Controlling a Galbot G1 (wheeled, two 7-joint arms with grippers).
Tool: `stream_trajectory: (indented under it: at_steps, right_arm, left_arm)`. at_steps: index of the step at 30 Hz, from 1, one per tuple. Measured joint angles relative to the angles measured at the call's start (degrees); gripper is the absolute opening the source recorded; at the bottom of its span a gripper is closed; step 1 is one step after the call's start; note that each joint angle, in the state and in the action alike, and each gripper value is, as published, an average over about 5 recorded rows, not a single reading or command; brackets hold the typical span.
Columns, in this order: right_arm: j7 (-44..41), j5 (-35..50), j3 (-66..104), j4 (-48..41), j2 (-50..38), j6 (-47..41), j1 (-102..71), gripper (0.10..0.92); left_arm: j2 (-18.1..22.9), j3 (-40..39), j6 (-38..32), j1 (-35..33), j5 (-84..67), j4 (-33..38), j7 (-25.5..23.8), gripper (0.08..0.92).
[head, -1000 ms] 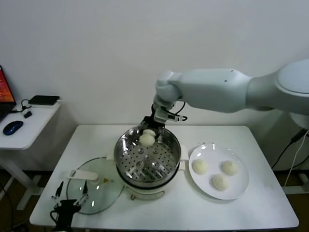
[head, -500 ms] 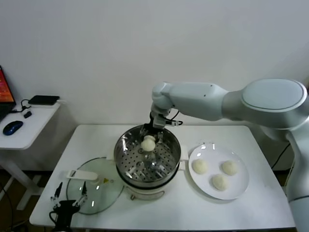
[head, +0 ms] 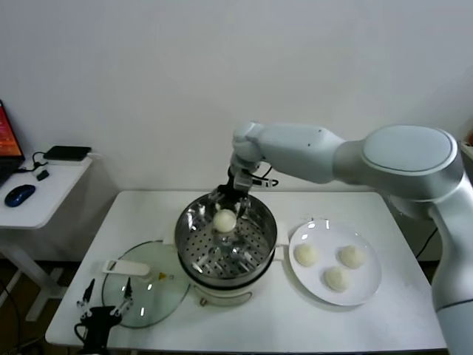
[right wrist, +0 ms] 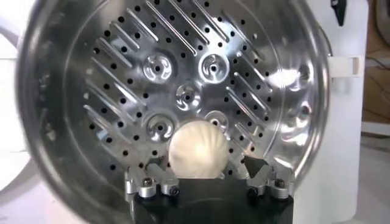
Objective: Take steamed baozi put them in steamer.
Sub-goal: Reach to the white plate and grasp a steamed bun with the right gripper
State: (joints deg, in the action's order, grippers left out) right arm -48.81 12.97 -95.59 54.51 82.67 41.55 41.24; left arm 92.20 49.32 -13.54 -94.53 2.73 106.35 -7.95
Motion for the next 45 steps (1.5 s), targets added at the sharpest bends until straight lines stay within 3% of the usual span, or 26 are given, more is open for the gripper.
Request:
stream_trajectory:
  at_steps: [7, 21, 30, 45]
  right_arm:
    - [-2.3, 14.0, -6.5, 6.7, -4.9, -11.4, 8.4, 0.823]
    - [1.0, 33.6, -16.9, 25.1, -19.7, -49.8, 17.8, 0.823]
    - [3.6, 34.0, -16.7, 29.5, -27.2, -62.4, 12.3, 0.823]
    - [8.0, 26.8, -8.7, 25.8, -31.4, -70.7, -3.5, 0.823]
  left_arm:
    - [0.0, 0.0, 0.3, -0.6, 0.0, 0.8, 0.0, 0.823]
    - [0.0, -0.2, -0.1, -0.7, 0.3, 0.2, 0.1, 0.823]
    - [0.0, 0.0, -0.1, -0.7, 0.4, -0.1, 0.1, 0.823]
    - [0.0, 0.2, -0.2, -0.5, 1.3, -0.5, 0.2, 0.823]
